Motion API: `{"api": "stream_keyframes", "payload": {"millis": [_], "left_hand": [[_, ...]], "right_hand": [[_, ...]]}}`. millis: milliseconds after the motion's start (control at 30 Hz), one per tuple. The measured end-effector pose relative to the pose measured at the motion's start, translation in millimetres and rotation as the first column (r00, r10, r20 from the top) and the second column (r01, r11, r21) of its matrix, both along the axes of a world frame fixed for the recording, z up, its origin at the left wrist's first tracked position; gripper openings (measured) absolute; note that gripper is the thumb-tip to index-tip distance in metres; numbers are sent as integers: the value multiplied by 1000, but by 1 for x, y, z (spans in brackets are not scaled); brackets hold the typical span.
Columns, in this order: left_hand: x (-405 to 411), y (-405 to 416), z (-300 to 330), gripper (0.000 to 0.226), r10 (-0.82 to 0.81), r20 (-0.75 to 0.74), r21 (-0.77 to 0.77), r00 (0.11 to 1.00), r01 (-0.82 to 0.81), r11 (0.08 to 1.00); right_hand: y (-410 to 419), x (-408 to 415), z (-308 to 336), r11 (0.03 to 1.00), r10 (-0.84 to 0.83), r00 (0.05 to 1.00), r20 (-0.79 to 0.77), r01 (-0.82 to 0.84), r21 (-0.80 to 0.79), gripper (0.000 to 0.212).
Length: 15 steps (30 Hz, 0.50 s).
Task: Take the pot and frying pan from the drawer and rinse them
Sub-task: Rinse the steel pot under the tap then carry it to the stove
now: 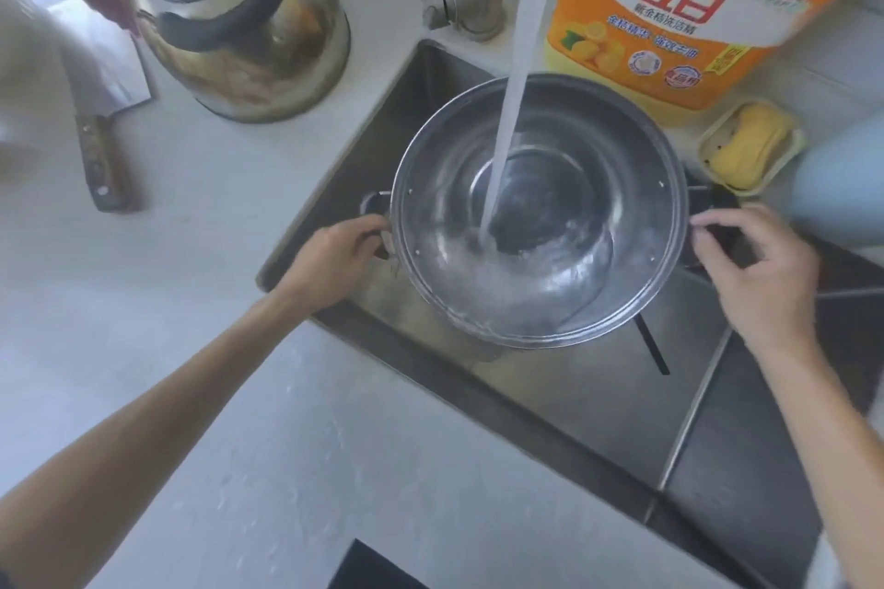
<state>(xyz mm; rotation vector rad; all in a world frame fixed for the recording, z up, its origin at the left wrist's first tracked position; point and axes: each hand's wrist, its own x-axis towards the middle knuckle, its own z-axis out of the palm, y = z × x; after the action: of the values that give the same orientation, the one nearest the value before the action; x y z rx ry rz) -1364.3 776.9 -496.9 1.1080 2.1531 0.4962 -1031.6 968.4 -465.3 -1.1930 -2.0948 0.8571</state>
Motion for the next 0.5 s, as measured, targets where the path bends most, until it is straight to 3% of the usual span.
{"api": "stream_keyframes", "payload": {"millis": [133,267,400,500], "left_hand": [[-7,-8,43,28,22,-60,203,998,-9,979],[-3,-8,77,28,42,-72,256,997,-22,966],[-8,-8,74,21,91,18,145,996,-92,985],[-11,-19,51,20,95,85,48,992,-99,994]], "right_hand": [[-43,-2,-56,881,-336,931,-141,258,-397,36],[-81,-9,-102,709,-387,915,-115,216,-671,28],[-75,-13,-113,605,-369,929,-26,219,-765,18],[-49,-8,-99,678,-273,960,55,233,-698,21]]}}
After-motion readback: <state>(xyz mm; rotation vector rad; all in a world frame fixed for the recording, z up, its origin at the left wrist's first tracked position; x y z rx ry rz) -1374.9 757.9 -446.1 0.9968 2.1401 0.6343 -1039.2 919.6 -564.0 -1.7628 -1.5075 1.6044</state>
